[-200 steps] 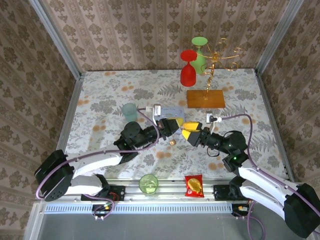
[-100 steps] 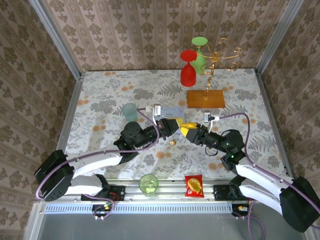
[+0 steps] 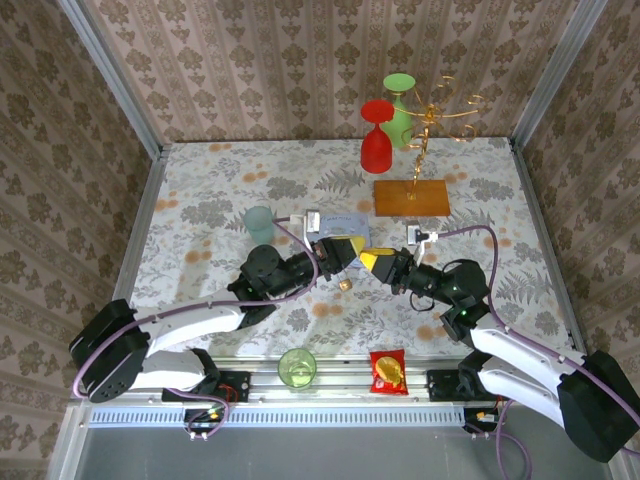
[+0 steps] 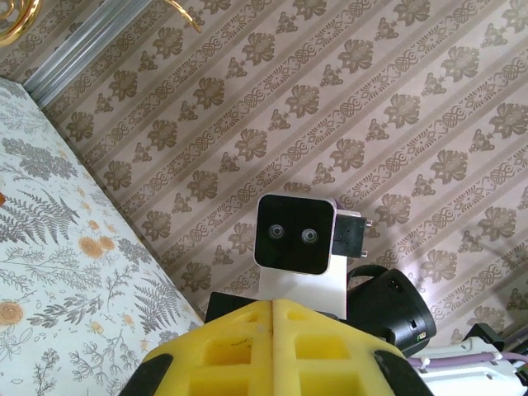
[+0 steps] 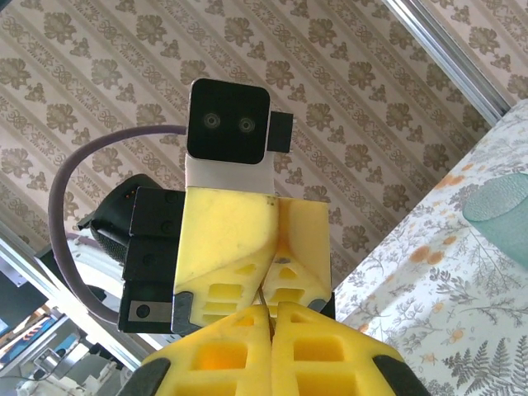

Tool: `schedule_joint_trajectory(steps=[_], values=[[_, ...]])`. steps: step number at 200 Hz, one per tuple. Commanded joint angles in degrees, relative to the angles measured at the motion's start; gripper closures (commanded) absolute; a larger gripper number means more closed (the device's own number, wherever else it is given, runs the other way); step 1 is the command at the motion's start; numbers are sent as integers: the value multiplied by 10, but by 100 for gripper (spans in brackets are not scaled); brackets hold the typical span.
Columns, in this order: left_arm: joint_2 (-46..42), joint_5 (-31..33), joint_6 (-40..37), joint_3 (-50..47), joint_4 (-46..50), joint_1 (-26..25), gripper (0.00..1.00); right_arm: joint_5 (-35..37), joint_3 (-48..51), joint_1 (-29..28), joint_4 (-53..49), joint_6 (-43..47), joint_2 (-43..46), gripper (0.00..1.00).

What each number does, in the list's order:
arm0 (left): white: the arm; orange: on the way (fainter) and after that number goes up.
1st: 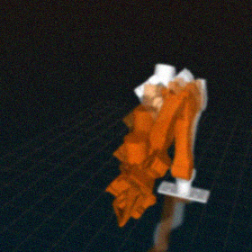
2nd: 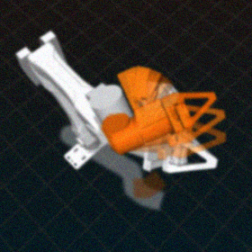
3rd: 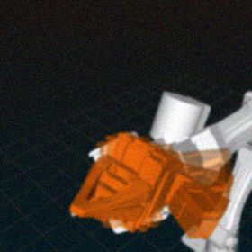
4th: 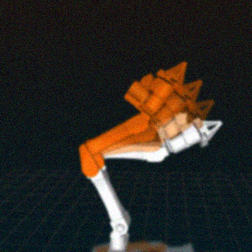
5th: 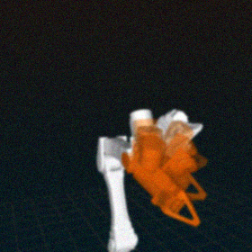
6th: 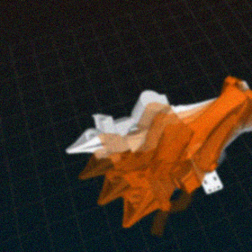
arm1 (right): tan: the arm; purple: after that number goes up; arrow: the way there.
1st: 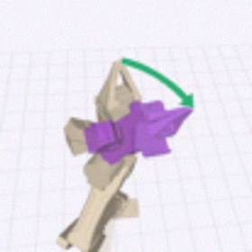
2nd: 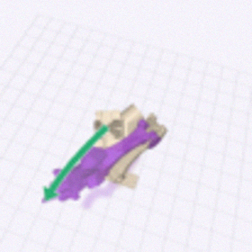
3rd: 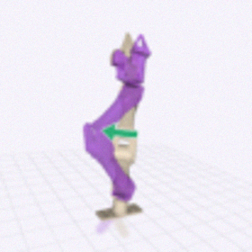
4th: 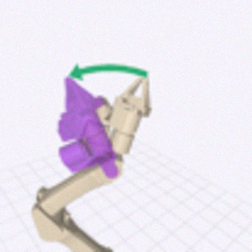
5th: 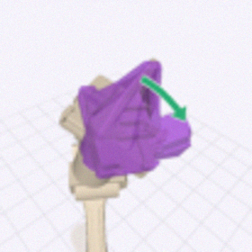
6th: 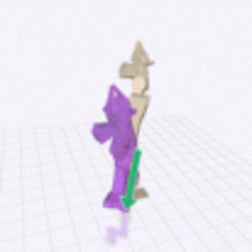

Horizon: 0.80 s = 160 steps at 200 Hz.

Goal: Unlock a padlock with a key

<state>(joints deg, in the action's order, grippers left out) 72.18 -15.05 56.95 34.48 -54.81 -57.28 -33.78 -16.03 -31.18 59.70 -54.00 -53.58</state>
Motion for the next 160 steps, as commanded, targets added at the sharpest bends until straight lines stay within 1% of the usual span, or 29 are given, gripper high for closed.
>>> schedule_joint_trajectory(steps=[1, 10, 12, 15, 22, 26, 29, 31, 36, 39, 41, 42, 44, 54, 71, 85, 91, 99, 108, 116, 124, 130, 140, 152, 160], values=[[13, 1, 22, -9, -31, 6, 100, 3, -3, -4, 6, 14, 22, 100], [16, -1, 22, -9, -33, 6, 100, 7, -1, -4, -2, 19, 29, 100], [17, -2, 22, -9, -33, 6, 98, 8, 1, -4, -6, 19, 29, 100], [17, -2, 22, -9, -34, 7, 92, 10, 2, -4, -10, 21, 32, 100], [16, 1, 21, -12, -33, 8, 70, 16, 4, -3, -22, 26, 39, 100], [14, 5, 19, -14, -32, 9, 60, 20, 6, -4, -31, 28, 44, 100], [11, 9, 18, -16, -31, 10, 54, 23, 7, -3, -40, 31, 47, 100], [9, 10, 17, -17, -29, 11, 46, 26, 7, -4, -48, 33, 51, 100], [1, 19, 14, -22, -24, 13, 30, 31, 7, -2, -73, 39, 58, 100], [-5, 22, 10, -25, -16, 14, 19, 35, 7, -2, -89, 44, 62, 100], [-10, 26, 7, -26, -13, 16, 6, 39, 7, -2, -96, 48, 64, 100], [-13, 28, 5, -27, -10, 16, 3, 41, 8, -2, -102, 50, 67, 100], [-18, 32, 1, -28, -4, 17, 1, 43, 9, -2, -112, 54, 70, 100], [-52, 57, -26, -30, 48, 19, 0, 60, 13, -2, -157, 67, 86, 100], [-118, 117, -89, -17, 194, 15, 0, 88, 21, 2, -236, 87, 106, 100], [-149, 158, -111, -2, 303, 15, 0, 121, 23, 5, -306, 99, 114, 100], [-151, 162, -115, 4, 337, 19, 0, 141, 21, 6, -342, 105, 116, 100], [-145, 152, -126, 12, 374, 27, 0, 168, 18, 8, -385, 109, 113, 100], [-129, 136, -158, 32, 418, 30, 0, 186, 18, 10, -414, 116, 106, 100], [-110, 134, -190, 62, 493, 25, 0, 196, 20, 11, -425, 119, 99, 100], [-93, 146, -199, 83, 559, 21, 0, 208, 20, 11, -435, 119, 92, 100], [-83, 145, -197, 79, 563, 21, 0, 217, 21, 12, -442, 118, 89, 100], [-70, 132, -177, 45, 516, 27, 0, 233, 24, 12, -447, 115, 83, 100], [-48, 119, -146, 8, 452, 36, 6, 256, 26, 13, -459, 112, 78, 100], [-29, 113, -137, -2, 429, 39, 11, 264, 25, 13, -463, 112, 74, 100]])
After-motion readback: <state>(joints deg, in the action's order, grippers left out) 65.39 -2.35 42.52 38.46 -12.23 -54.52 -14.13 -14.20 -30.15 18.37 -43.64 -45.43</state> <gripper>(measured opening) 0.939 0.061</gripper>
